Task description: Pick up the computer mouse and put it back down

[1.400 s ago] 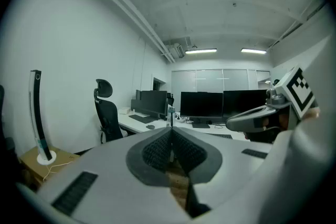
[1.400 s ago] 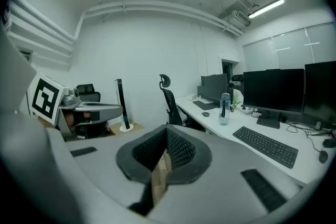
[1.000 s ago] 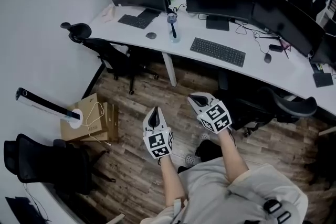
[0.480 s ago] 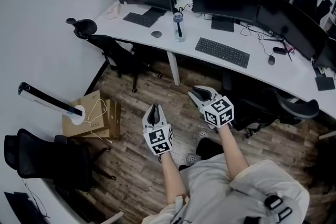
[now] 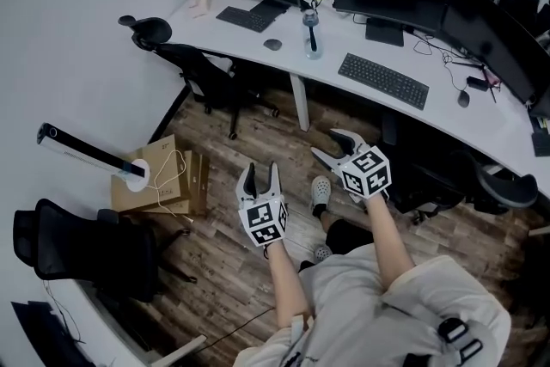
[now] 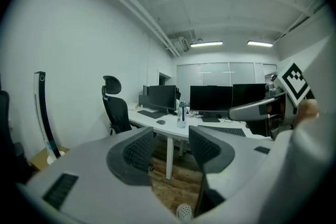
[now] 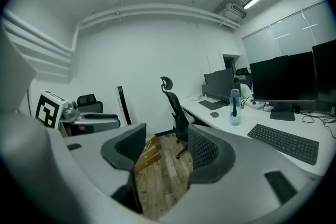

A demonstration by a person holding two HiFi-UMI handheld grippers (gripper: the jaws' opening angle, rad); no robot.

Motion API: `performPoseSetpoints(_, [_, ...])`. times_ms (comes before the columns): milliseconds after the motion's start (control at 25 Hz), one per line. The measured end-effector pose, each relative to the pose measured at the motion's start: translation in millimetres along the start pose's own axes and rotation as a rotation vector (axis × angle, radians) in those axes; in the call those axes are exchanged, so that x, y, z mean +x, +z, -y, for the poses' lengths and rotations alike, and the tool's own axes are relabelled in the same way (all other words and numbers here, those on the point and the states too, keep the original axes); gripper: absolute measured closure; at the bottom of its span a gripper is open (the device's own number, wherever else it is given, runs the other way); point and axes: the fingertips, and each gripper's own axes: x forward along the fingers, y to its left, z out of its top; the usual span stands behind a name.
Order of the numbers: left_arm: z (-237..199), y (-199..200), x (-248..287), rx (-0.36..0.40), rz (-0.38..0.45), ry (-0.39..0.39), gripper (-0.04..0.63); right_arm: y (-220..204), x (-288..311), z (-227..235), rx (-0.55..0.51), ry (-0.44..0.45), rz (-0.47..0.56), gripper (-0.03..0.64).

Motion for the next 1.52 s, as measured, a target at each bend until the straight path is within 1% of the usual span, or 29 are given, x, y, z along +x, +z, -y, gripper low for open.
performPoseSetpoints(120, [-17, 1, 11, -0.012, 0.003, 0.037, 0.382, 4, 19, 5, -0.012, 0.016, 0.007, 0.338])
performPoseSetpoints(240, [-38, 10, 27, -0.012, 0.021, 0.084, 0.383, 19, 43, 18, -0.01, 0.018, 0.029, 0.326])
performPoseSetpoints(360, [-67, 18, 51, -0.014, 0.013, 0.104, 0.383, 31, 78, 32, 0.015, 0.023, 0.042, 0.316])
performPoseSetpoints(480, [-92, 21, 83, -0.016, 0.002, 0.121, 0.384, 35, 119, 50, 0.031, 0.035, 0.026, 0.313])
performPoseSetpoints(640, [-121, 29, 143, -0.066, 0.003, 0.061, 0.394, 51, 174, 75, 0.037, 0.035, 0.013, 0.301])
performPoseSetpoints(800, [-141, 53, 207, -0.084, 0.002, 0.043, 0.394, 90, 219, 110, 0.025, 0.019, 0.036, 0.3])
performPoseSetpoints(920, [-143, 79, 252, -0.072, 0.022, 0.024, 0.394, 117, 245, 143, 0.012, 0.011, 0.037, 0.298])
performPoseSetpoints(960, [-143, 87, 266, -0.066, 0.029, 0.015, 0.394, 123, 254, 154, 0.009, 0.009, 0.031, 0.286])
performPoseSetpoints(1040, [-146, 100, 291, -0.05, 0.034, 0.001, 0.394, 132, 272, 172, 0.015, 0.002, 0.023, 0.285])
performPoseSetpoints(1160, [-157, 115, 321, -0.04, 0.045, 0.014, 0.396, 142, 297, 196, 0.033, -0.003, 0.021, 0.285])
performPoseSetpoints(1240, [-161, 121, 338, -0.04, 0.049, 0.02, 0.4, 146, 308, 209, 0.023, -0.013, 0.01, 0.285])
performPoseSetpoints(1400, [-165, 124, 371, -0.033, 0.041, 0.001, 0.4, 153, 325, 236, -0.087, -0.059, -0.047, 0.283])
performPoseSetpoints(1520, [-167, 121, 394, -0.023, 0.025, -0.013, 0.4, 159, 336, 256, -0.062, -0.061, -0.029, 0.282])
